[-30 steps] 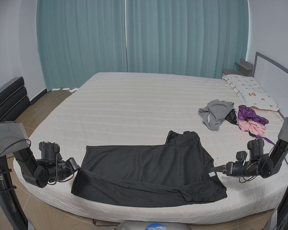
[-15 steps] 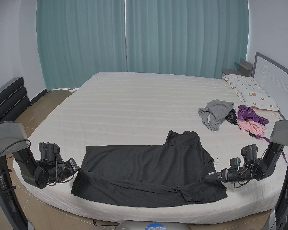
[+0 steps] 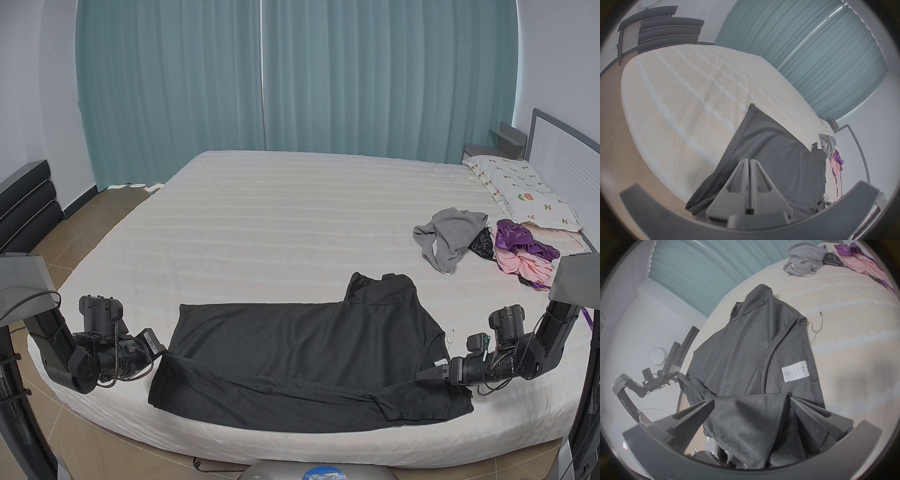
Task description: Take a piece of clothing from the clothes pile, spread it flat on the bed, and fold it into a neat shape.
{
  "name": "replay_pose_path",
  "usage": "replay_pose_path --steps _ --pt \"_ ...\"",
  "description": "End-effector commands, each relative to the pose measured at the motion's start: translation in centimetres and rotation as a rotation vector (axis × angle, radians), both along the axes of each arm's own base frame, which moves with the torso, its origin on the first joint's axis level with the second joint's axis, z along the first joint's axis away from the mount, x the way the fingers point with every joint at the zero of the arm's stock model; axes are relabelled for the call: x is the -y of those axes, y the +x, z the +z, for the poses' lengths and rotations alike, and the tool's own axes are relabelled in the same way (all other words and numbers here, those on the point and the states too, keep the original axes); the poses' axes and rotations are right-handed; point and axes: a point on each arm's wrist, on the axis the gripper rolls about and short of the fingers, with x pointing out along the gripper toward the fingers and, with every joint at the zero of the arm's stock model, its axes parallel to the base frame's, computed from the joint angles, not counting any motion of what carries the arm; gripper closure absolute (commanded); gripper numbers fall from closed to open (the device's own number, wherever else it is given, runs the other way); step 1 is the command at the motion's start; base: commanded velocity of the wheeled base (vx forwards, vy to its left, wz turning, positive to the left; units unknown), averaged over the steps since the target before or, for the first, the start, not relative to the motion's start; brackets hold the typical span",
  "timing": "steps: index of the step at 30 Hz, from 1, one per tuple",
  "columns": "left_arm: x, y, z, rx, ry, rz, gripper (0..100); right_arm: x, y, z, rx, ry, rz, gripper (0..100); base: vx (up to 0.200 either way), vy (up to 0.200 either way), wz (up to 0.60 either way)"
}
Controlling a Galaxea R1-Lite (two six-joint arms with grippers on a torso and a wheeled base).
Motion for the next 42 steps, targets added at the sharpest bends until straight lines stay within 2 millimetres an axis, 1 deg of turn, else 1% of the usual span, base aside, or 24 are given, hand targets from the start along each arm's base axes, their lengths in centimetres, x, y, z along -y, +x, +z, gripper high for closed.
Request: replay_pose_path --steps 1,4,5,15,19,23,27,30,33,36,37,38,42 --pt "0.0 -0.1 0.2 0.004 0.0 -0.001 100 0.0 0.0 -0.2 -0.007 0.0 -0.001 0 0.0 0.0 0.0" --pt "0.0 -0.1 0.2 0.001 0.0 -0.001 100 0.0 0.0 -0.2 -0.006 -0.003 -0.003 0 0.0 0.0 0.0" --pt "0.0 -0.1 0.1 -0.001 0.0 0.001 100 0.0 0.0 -0.2 -0.006 -0.006 -0.006 100 0.0 0.0 0.0" --pt "0.0 -0.3 0.2 -0.004 0.001 0.002 100 0.4 -0.3 0.8 0.015 -0.024 -0.032 100 0.0 0.0 0.0" --pt "-0.1 -0.9 1.0 0.011 0.002 0.005 100 0.5 -0.8 2.0 0.041 -0.016 -0.04 100 0.0 0.0 0.0" --pt "-0.1 -1.5 1.3 0.015 0.004 0.005 100 0.8 -1.2 3.2 0.068 -0.013 -0.049 100 0.0 0.0 0.0" --pt "-0.1 -2.2 1.7 0.018 0.005 0.007 100 1.3 -2.1 4.4 0.087 -0.009 -0.073 100 0.0 0.0 0.0" --pt "-0.1 -2.5 1.7 0.013 0.006 0.006 100 1.7 -2.4 4.8 0.097 -0.008 -0.086 100 0.0 0.0 0.0" --pt "-0.1 -2.9 1.9 0.016 0.009 0.012 100 2.4 -3.3 5.5 0.105 -0.002 -0.11 100 0.0 0.0 0.0" --pt "-0.1 -3.3 2.5 0.031 0.01 0.013 100 2.7 -4.1 6.1 0.113 0.006 -0.123 100 0.0 0.0 0.0" --pt "-0.1 -3.3 2.5 0.03 0.01 0.013 100 2.7 -4.1 6.1 0.113 0.007 -0.124 100 0.0 0.0 0.0" --pt "-0.2 -3.6 2.5 0.028 0.01 0.015 100 2.8 -4.4 6.5 0.123 0.021 -0.127 100 0.0 0.0 0.0" --pt "-0.3 -4.3 2.7 0.025 0.01 0.021 100 2.9 -5.2 7.3 0.135 0.039 -0.133 100 0.0 0.0 0.0"
